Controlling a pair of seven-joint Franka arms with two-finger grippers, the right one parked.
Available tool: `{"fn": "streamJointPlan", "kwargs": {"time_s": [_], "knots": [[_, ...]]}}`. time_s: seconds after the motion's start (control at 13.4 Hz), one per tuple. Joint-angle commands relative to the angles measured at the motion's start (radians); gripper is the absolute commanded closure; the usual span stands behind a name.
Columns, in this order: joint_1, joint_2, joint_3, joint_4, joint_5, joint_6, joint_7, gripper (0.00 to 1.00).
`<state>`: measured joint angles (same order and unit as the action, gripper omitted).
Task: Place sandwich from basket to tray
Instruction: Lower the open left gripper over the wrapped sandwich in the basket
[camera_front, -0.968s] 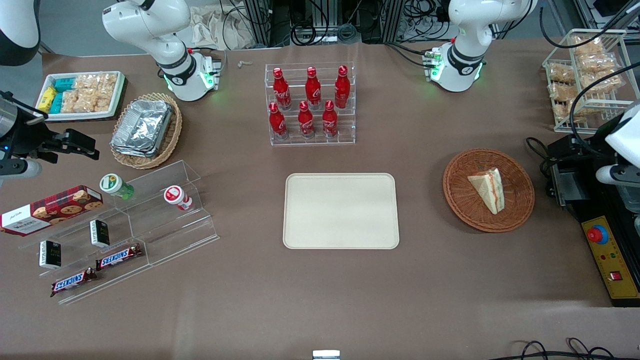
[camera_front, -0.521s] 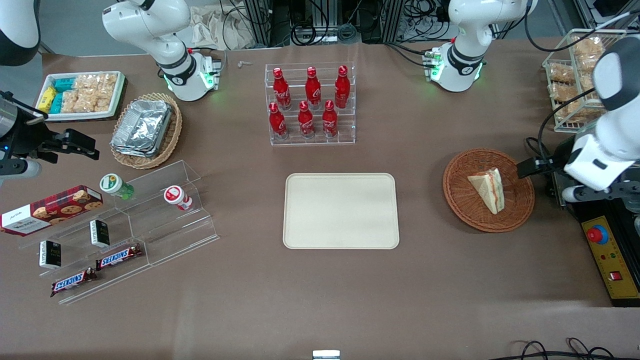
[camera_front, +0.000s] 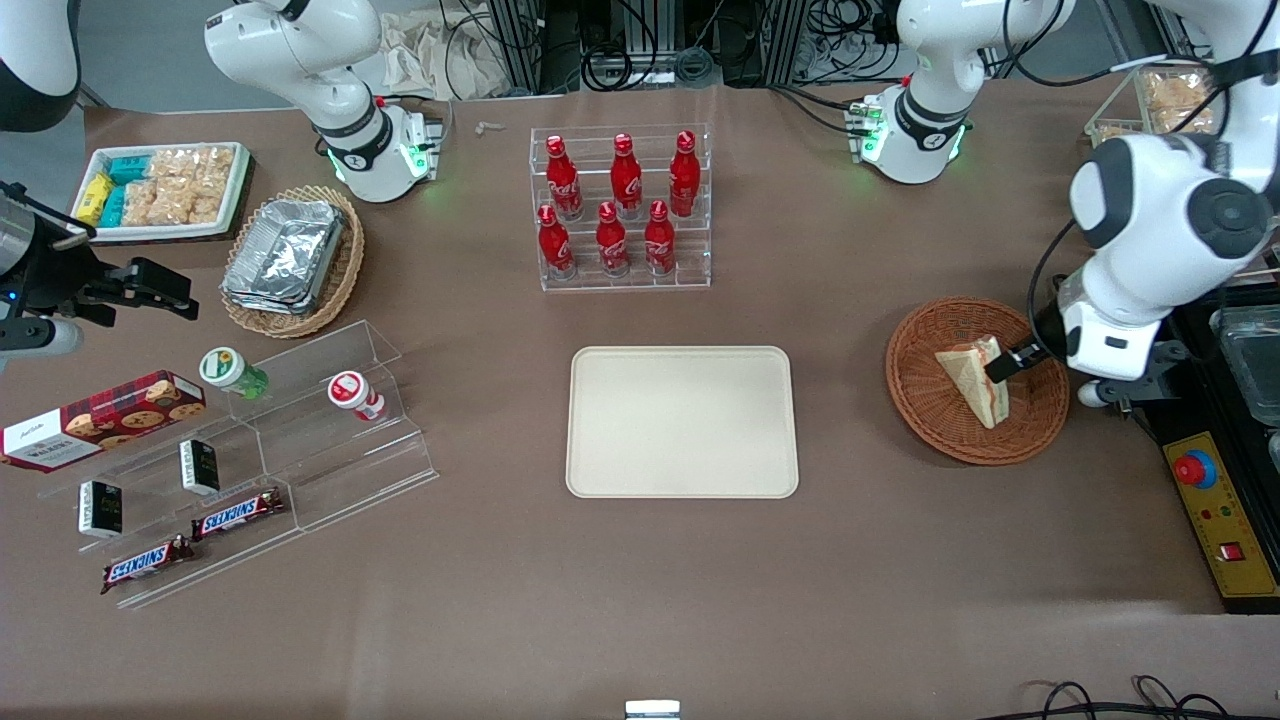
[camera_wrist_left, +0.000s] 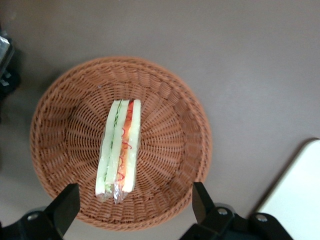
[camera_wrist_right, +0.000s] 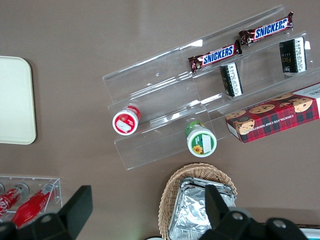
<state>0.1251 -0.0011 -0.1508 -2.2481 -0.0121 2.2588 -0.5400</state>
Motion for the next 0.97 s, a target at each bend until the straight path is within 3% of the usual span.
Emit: {"fn": "streamJointPlan", "kwargs": {"time_s": [0.0,0.89], "knots": [[0.011,-0.04,0.0,-0.129,0.004,0.134,-0.026,0.0],[0.024,0.131,0.005,-0.214,0.006,0.393,-0.021,0.0]]}}
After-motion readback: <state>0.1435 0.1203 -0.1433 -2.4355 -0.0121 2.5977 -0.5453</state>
